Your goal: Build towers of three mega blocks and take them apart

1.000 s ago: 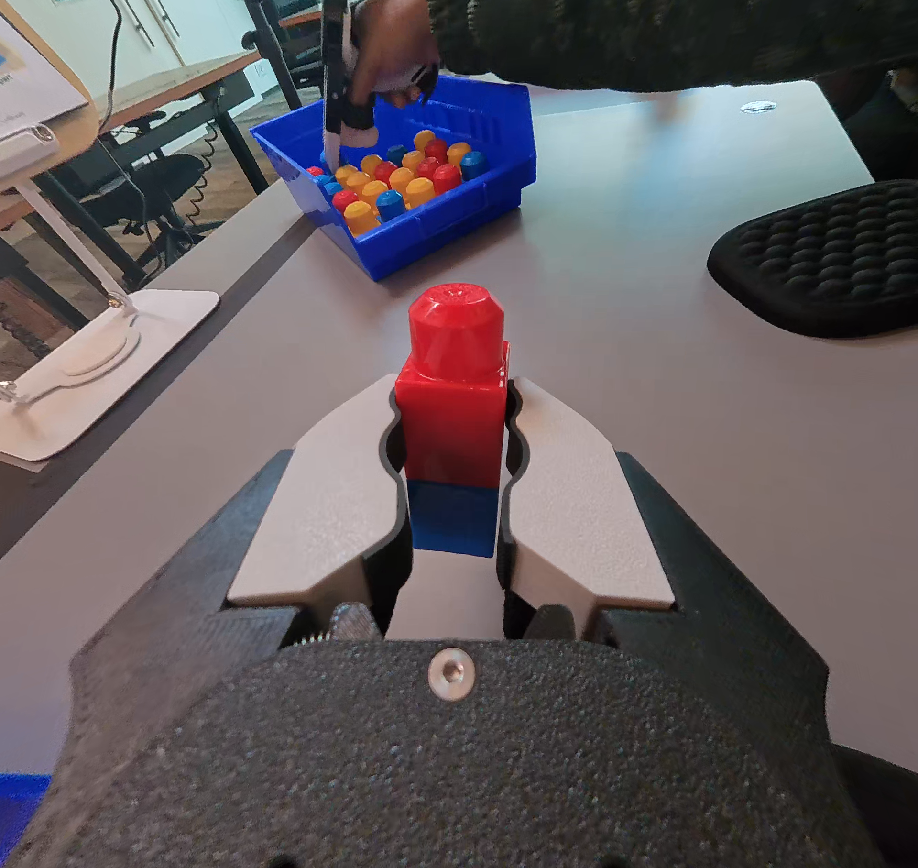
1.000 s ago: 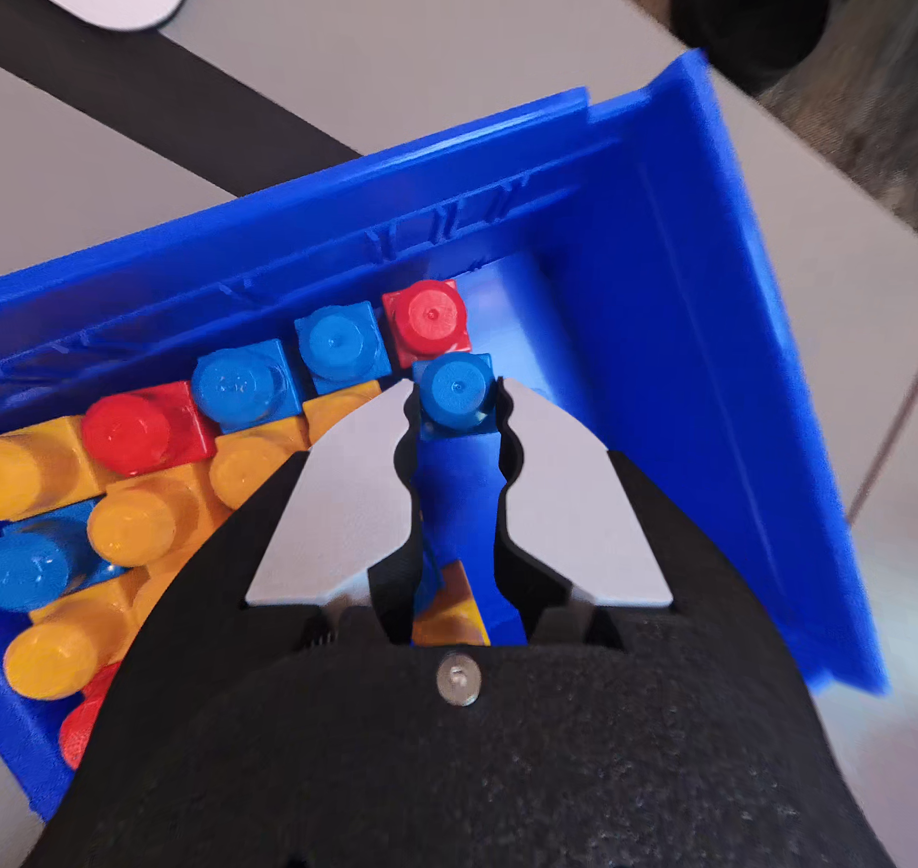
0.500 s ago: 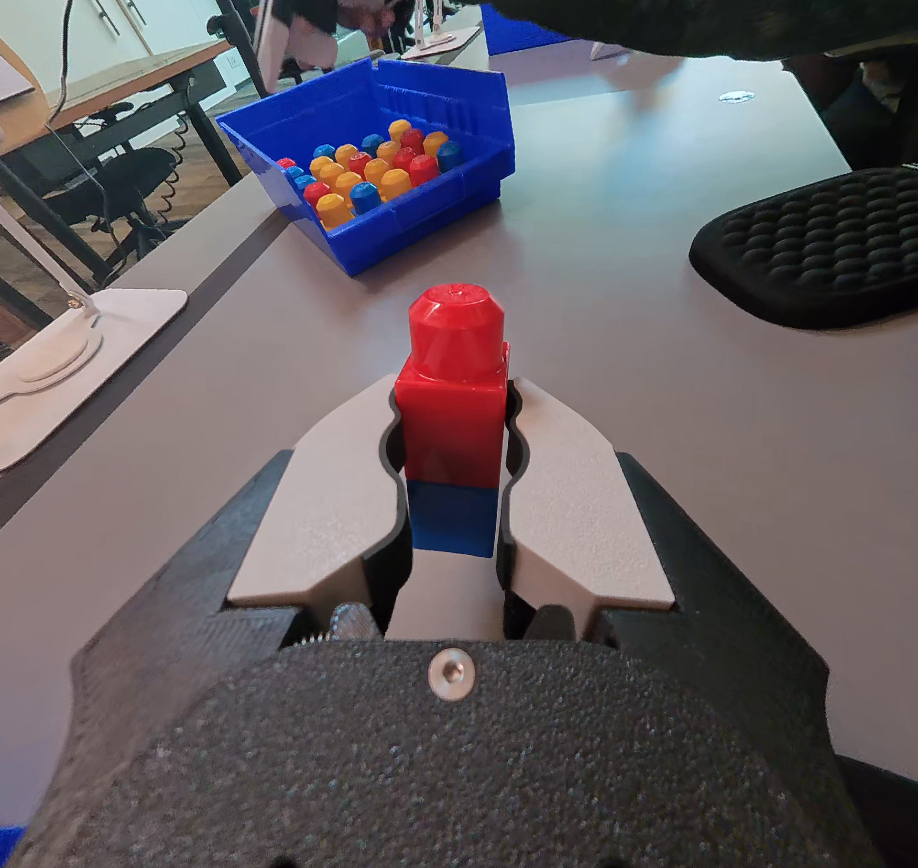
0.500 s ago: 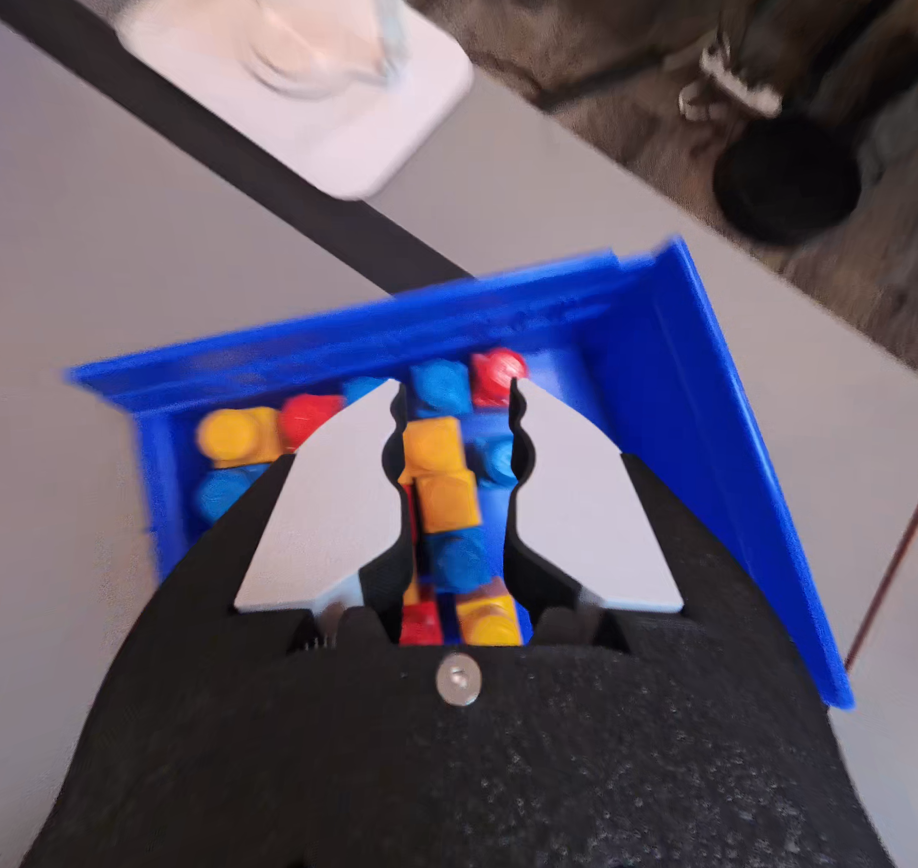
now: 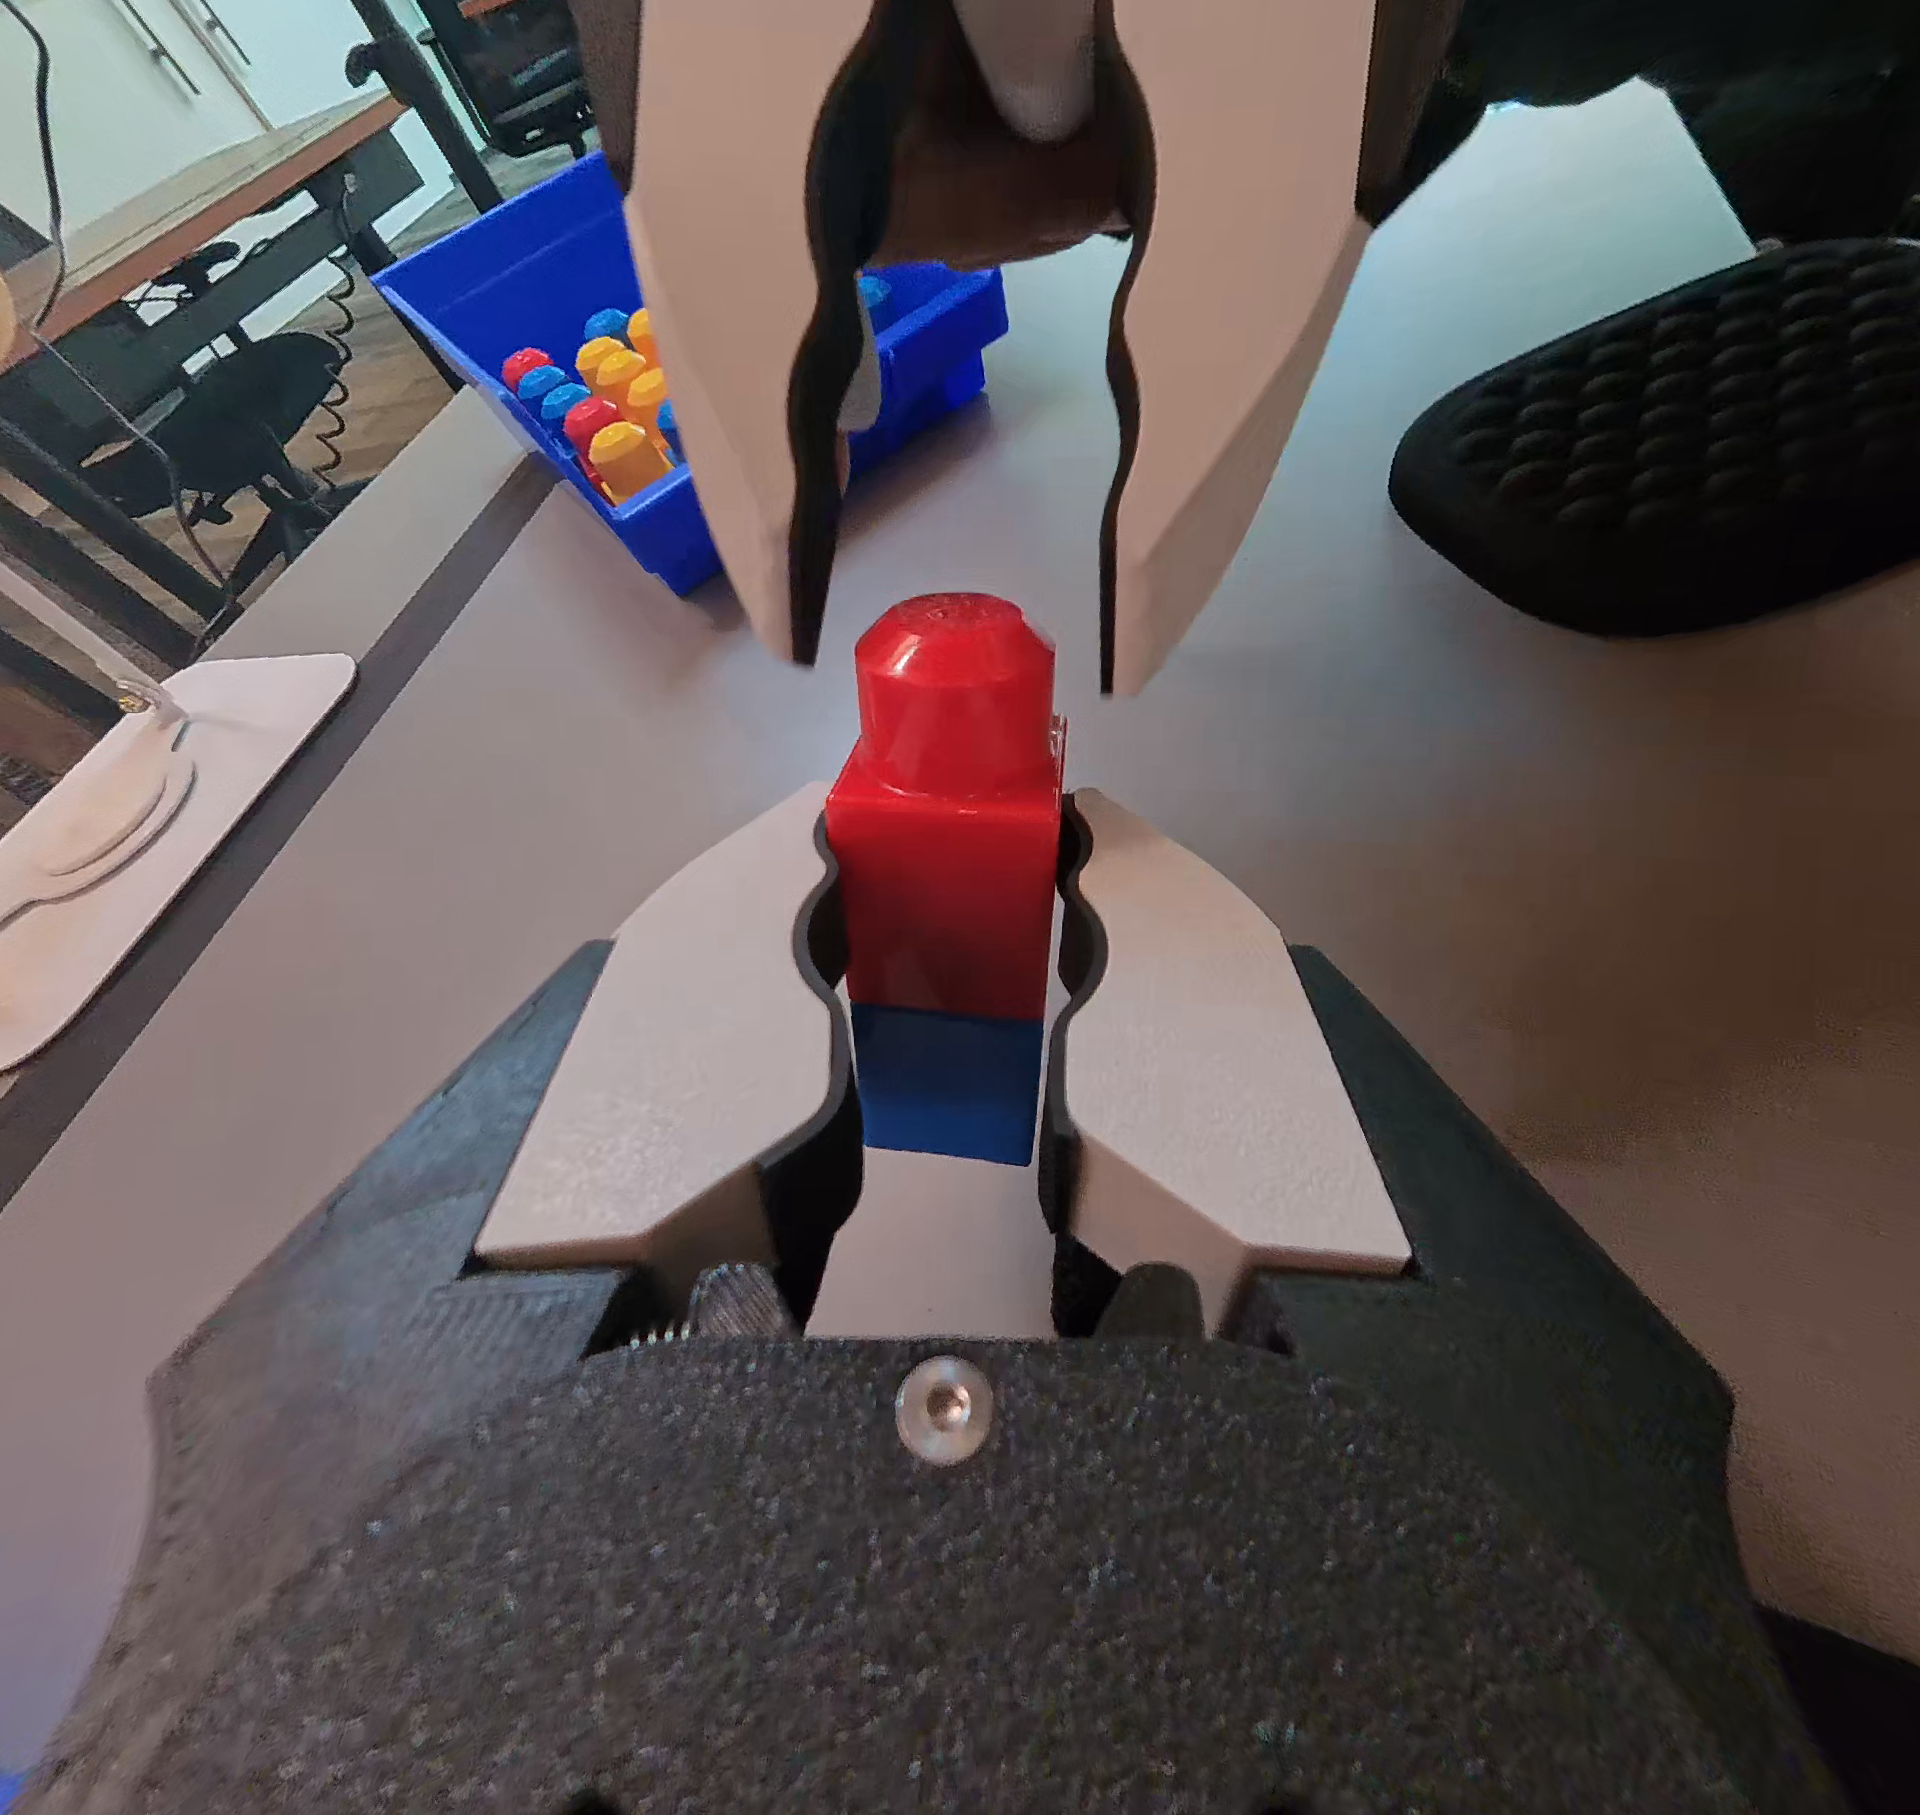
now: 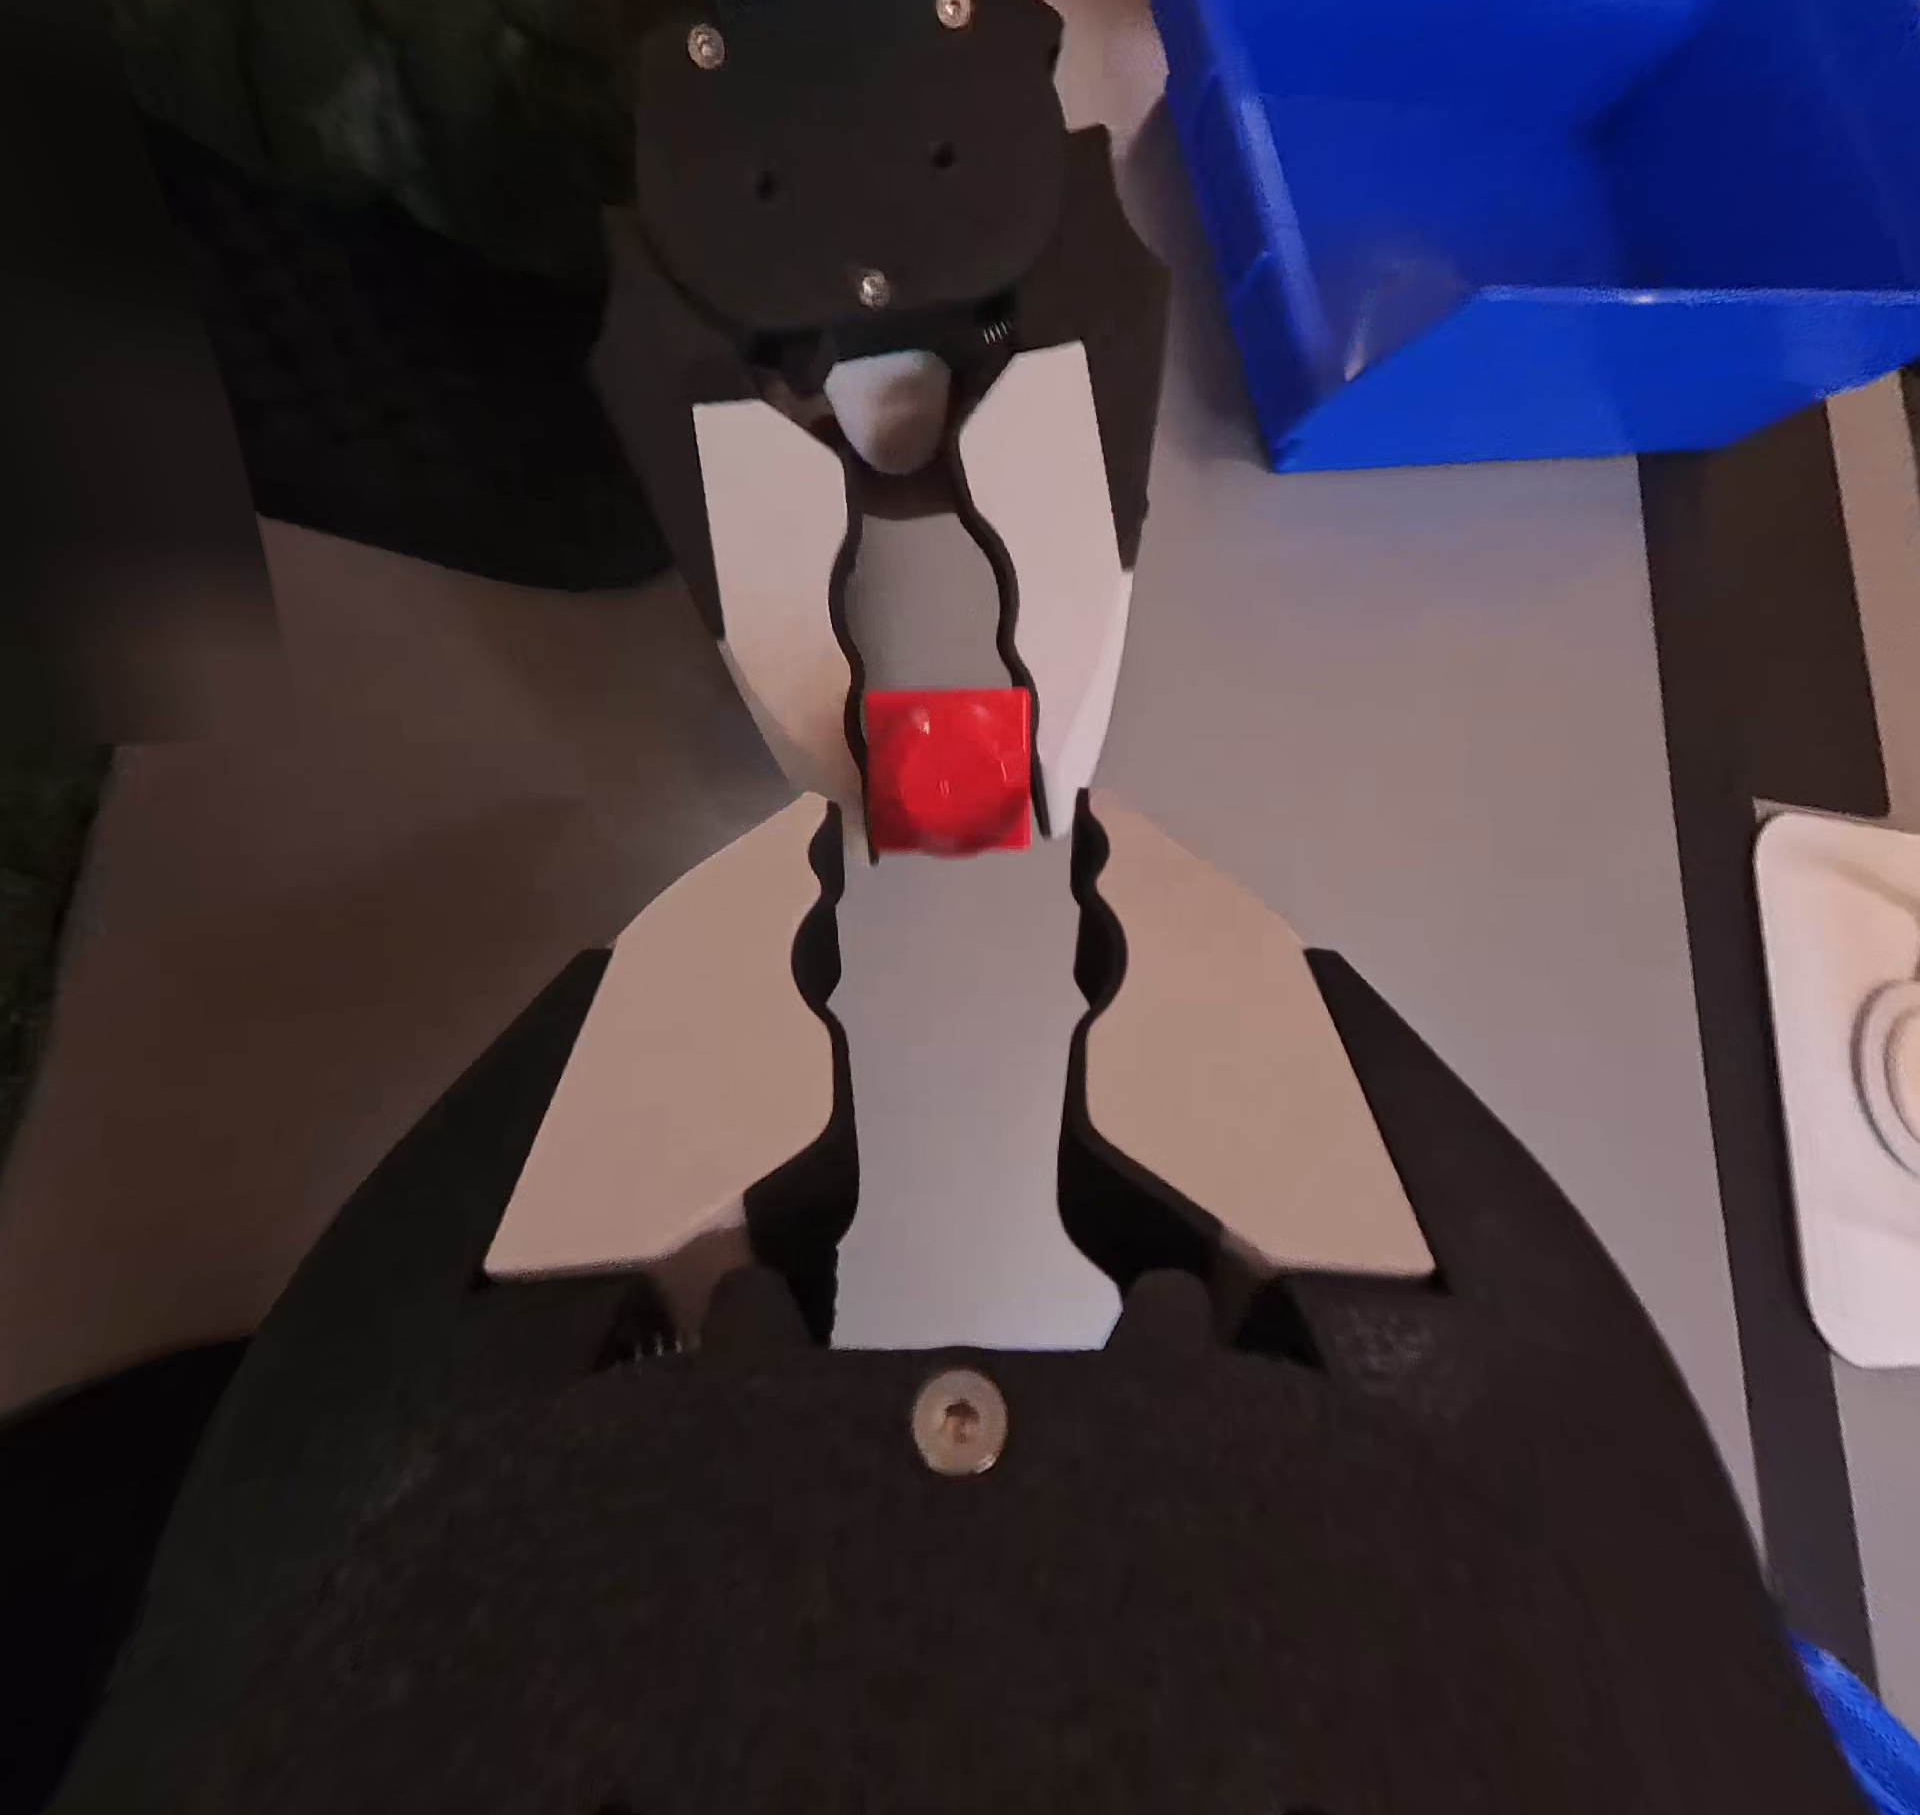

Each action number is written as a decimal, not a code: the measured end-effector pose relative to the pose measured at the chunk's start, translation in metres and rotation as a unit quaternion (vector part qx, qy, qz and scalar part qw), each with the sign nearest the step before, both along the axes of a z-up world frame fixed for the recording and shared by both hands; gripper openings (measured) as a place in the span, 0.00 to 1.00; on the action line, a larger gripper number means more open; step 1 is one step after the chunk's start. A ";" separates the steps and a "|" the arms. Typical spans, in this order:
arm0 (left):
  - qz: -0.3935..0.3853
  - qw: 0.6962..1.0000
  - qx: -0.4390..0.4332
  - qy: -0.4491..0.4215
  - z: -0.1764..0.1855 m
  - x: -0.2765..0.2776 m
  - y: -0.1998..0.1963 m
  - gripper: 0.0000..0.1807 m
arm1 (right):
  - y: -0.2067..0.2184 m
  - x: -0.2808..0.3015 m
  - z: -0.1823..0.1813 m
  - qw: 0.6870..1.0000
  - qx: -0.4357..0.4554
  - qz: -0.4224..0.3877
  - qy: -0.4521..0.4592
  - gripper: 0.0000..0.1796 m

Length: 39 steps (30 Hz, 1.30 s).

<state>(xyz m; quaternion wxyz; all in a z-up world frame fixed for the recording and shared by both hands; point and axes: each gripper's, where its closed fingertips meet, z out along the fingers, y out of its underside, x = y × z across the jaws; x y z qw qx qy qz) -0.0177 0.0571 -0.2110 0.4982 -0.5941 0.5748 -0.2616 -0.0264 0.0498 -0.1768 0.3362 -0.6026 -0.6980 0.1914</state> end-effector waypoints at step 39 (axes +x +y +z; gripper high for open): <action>0.050 0.997 -0.041 0.036 -0.036 -0.025 0.035 0.20 | 0.283 0.373 -0.069 0.819 -0.127 -0.512 -0.226 0.16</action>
